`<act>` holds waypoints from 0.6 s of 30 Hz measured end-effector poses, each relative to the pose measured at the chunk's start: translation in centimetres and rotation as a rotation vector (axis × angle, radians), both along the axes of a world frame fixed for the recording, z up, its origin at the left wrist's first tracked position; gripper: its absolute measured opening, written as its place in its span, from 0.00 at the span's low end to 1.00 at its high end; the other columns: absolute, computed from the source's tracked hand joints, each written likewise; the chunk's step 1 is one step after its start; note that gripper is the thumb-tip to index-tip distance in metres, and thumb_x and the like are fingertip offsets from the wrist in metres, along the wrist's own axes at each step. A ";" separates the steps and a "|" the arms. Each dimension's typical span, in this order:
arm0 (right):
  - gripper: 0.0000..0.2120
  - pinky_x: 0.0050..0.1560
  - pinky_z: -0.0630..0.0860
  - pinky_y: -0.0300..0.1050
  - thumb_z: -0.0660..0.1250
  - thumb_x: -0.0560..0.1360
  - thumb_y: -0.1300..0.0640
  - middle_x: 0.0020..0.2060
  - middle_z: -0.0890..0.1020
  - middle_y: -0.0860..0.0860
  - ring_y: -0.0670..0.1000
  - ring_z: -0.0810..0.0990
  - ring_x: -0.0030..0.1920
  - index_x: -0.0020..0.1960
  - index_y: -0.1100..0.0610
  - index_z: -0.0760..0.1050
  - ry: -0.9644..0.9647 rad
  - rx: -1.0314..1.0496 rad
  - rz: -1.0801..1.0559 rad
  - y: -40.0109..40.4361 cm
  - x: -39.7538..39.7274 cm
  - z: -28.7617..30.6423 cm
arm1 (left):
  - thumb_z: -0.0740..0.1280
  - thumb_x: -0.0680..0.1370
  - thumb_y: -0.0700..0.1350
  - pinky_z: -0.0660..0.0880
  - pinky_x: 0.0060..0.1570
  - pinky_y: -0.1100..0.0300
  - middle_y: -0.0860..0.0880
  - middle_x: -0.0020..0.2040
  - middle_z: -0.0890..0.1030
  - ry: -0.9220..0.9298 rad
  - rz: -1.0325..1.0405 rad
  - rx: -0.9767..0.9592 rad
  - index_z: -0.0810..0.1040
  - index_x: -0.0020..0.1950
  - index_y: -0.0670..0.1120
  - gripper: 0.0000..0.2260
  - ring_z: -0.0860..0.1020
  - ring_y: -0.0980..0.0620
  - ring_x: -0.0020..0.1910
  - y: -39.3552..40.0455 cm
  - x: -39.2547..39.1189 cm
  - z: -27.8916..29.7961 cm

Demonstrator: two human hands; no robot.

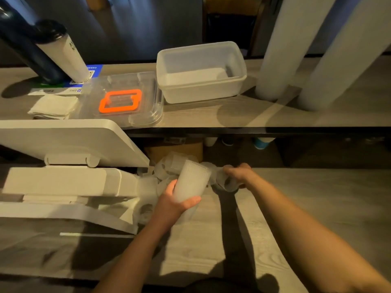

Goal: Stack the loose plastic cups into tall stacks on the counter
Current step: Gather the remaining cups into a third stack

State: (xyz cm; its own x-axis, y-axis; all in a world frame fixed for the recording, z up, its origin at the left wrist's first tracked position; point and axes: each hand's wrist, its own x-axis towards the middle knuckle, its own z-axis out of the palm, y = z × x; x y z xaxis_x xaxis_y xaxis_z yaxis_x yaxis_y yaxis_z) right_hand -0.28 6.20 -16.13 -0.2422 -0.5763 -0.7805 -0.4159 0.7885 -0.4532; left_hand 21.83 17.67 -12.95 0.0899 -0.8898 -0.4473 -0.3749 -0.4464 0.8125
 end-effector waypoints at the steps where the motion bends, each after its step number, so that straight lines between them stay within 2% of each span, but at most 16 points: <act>1: 0.31 0.54 0.77 0.55 0.71 0.76 0.48 0.67 0.73 0.61 0.63 0.75 0.63 0.73 0.58 0.63 -0.020 0.002 -0.035 0.5 -0.6 0.1 | 0.77 0.58 0.62 0.74 0.44 0.64 0.52 0.58 0.77 -0.002 -0.009 0.002 0.71 0.69 0.51 0.42 0.77 0.55 0.53 0.1 -0.1 -0.1; 3: 0.31 0.54 0.78 0.53 0.71 0.76 0.47 0.64 0.74 0.61 0.61 0.76 0.59 0.72 0.58 0.64 -0.070 -0.007 -0.081 1.6 -1.6 0.0 | 0.79 0.59 0.61 0.76 0.46 0.61 0.51 0.59 0.77 0.007 -0.025 -0.001 0.71 0.69 0.51 0.42 0.77 0.54 0.54 0.3 -0.3 -0.3; 5: 0.28 0.48 0.76 0.49 0.70 0.76 0.46 0.60 0.76 0.60 0.57 0.76 0.52 0.70 0.59 0.68 -0.081 -0.050 -0.110 2.6 -2.5 0.2 | 0.81 0.61 0.60 0.78 0.49 0.58 0.51 0.60 0.78 -0.006 -0.042 -0.005 0.71 0.69 0.51 0.41 0.78 0.53 0.55 0.5 -0.4 -0.3; 7: 0.27 0.47 0.76 0.48 0.70 0.76 0.46 0.60 0.77 0.60 0.57 0.76 0.53 0.68 0.60 0.69 -0.089 -0.101 -0.144 3.7 -3.4 0.3 | 0.82 0.64 0.54 0.76 0.46 0.61 0.51 0.59 0.77 -0.005 -0.048 -0.013 0.71 0.69 0.50 0.37 0.77 0.54 0.54 0.8 -0.8 0.0; 9: 0.27 0.47 0.76 0.49 0.70 0.76 0.46 0.62 0.77 0.60 0.59 0.77 0.57 0.69 0.59 0.69 -0.152 -0.158 -0.185 4.7 -4.2 0.5 | 0.81 0.65 0.52 0.75 0.45 0.62 0.51 0.59 0.76 0.002 -0.064 -0.025 0.70 0.70 0.49 0.37 0.76 0.54 0.54 1.1 -1.1 0.1; 12: 0.27 0.55 0.80 0.54 0.70 0.76 0.50 0.64 0.75 0.58 0.59 0.78 0.60 0.71 0.56 0.67 -0.408 -0.227 -0.257 6.2 -4.7 1.1 | 0.81 0.66 0.53 0.76 0.49 0.57 0.50 0.61 0.75 -0.005 -0.091 -0.034 0.68 0.71 0.51 0.38 0.76 0.51 0.57 1.9 -1.3 0.3; 15: 0.23 0.58 0.80 0.52 0.69 0.76 0.57 0.62 0.77 0.57 0.58 0.79 0.60 0.70 0.56 0.69 -0.645 -0.332 -0.275 7.6 -4.4 2.4 | 0.81 0.65 0.55 0.79 0.52 0.53 0.52 0.61 0.75 -0.007 -0.141 -0.028 0.68 0.70 0.53 0.37 0.76 0.52 0.57 2.6 -1.3 0.2; 18: 0.23 0.66 0.75 0.55 0.70 0.74 0.55 0.62 0.78 0.56 0.57 0.77 0.64 0.68 0.56 0.73 -0.730 -0.443 -0.267 8.3 -3.9 3.5 | 0.80 0.64 0.59 0.80 0.55 0.49 0.54 0.61 0.75 -0.015 -0.191 -0.029 0.68 0.70 0.56 0.39 0.76 0.52 0.57 3.1 -1.3 0.3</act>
State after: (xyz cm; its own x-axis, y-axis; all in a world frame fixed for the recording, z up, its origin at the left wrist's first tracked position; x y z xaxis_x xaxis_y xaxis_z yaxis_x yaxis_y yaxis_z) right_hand -4.20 14.51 -12.63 0.0585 -0.8572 -0.5116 0.2680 0.5072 -0.8191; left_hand 20.55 20.78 -12.70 -0.0759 -0.9036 -0.4216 -0.4627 -0.3426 0.8177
